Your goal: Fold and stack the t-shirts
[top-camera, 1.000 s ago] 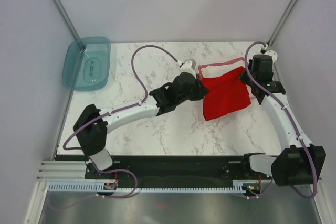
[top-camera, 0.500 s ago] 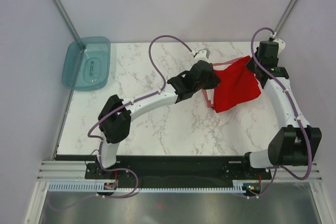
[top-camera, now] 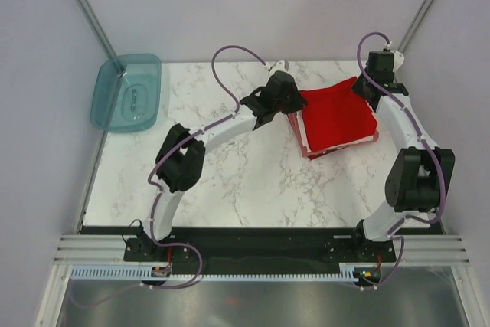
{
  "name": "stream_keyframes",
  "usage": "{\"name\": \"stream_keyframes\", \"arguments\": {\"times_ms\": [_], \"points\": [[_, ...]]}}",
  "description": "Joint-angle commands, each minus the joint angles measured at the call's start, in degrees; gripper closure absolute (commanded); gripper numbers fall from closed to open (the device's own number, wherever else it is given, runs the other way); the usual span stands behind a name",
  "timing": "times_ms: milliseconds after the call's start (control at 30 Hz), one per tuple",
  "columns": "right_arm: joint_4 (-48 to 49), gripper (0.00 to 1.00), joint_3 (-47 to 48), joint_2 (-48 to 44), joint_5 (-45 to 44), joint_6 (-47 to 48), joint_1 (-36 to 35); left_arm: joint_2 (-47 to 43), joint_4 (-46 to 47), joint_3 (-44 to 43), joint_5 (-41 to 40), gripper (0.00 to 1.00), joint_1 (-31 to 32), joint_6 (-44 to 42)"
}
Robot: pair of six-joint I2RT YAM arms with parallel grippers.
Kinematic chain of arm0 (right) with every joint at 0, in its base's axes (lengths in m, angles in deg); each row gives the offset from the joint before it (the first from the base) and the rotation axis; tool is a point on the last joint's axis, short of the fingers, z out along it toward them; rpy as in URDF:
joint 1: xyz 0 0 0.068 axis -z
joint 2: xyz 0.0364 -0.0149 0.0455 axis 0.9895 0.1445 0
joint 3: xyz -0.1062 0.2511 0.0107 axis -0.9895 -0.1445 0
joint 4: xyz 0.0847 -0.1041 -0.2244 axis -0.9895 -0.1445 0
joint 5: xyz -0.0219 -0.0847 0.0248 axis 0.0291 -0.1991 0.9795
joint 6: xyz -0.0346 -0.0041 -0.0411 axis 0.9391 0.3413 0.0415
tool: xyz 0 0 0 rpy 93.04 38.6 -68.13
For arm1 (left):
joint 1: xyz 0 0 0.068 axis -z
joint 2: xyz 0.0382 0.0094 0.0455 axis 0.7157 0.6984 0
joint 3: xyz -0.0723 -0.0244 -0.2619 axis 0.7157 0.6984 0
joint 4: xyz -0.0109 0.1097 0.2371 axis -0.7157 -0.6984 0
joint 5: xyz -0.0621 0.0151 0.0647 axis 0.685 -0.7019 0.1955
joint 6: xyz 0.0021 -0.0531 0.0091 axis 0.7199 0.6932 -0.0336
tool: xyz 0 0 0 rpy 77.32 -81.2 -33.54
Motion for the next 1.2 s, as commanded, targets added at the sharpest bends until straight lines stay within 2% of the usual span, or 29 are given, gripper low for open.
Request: {"name": "stream_keyframes", "arguments": {"times_ms": [0,33,67,100,133,167,200,233,333,500,633,667,700,733,833,967,1033,1167], "points": [[4.8,0.97,4.6,4.9,-0.6,-1.6,0.6,4.5,2.4,-4.1,2.6,0.95,-1.2,1.8],[4.8,0.93,4.9,6.1,-0.8,-1.9,0.9,5.5,2.8,-4.4,3.2,0.93,-1.4,2.0],[4.8,0.63,5.4,7.2,-1.0,-2.3,1.1,6.5,3.2,-5.7,3.8,0.74,-1.6,2.0],[4.9,0.38,6.2,8.8,-1.6,-2.6,1.6,8.8,3.3,-6.7,5.2,0.48,-1.8,1.6],[4.8,0.38,6.7,9.4,-1.7,-2.8,2.0,9.7,2.8,-7.7,5.2,0.48,-1.9,1.5],[4.8,0.33,7.0,9.6,-1.5,-2.7,2.3,10.1,2.6,-8.9,5.2,0.25,-1.9,1.3],[4.5,0.31,7.9,9.3,-1.4,-2.3,2.6,10.3,2.7,-9.1,5.2,0.22,-2.0,1.0],[4.1,0.27,8.4,8.7,-2.1,-1.9,2.6,9.8,2.6,-9.1,5.2,0.13,-2.1,0.6],[2.6,0.24,9.2,5.3,-3.8,-0.7,2.6,7.3,2.6,-8.0,4.2,0.11,-2.1,-1.7],[3.0,0.23,6.4,-2.9,-4.5,-0.1,1.8,-0.9,2.5,-2.8,2.2,0.11,-2.1,-3.9],[10.7,0.31,-0.1,-8.4,11.4,-3.4,2.2,-5.0,2.4,0.0,5.2,0.15,-1.8,-4.3],[13.0,0.37,-1.2,-9.1,17.5,-6.1,2.2,-5.4,2.5,0.9,6.5,0.17,-1.5,-4.2],[13.9,0.42,-3.4,-9.8,19.9,-7.5,2.4,-6.0,2.5,1.2,7.2,0.17,-0.8,-4.0],[14.6,0.51,-4.6,-9.9,21.6,-8.8,2.6,-6.2,2.7,1.6,8.0,0.17,-0.4,-3.9],[21.3,0.62,-12.4,-10.8,28.8,-15.0,3.8,-6.4,4.3,2.8,9.8,0.18,1.8,-3.8],[42.1,0.75,-26.0,-7.0,42.5,-28.1,9.3,-4.5,6.0,2.8,12.4,0.21,4.3,-3.1],[51.1,0.78,-28.9,-4.3,44.8,-30.9,10.9,-2.1,6.1,1.7,12.6,0.23,4.7,-3.1],[59.7,0.80,-31.8,6.6,45.5,-33.5,13.2,4.8,5.1,-0.5,12.2,0.24,4.8,-2.1]]}}
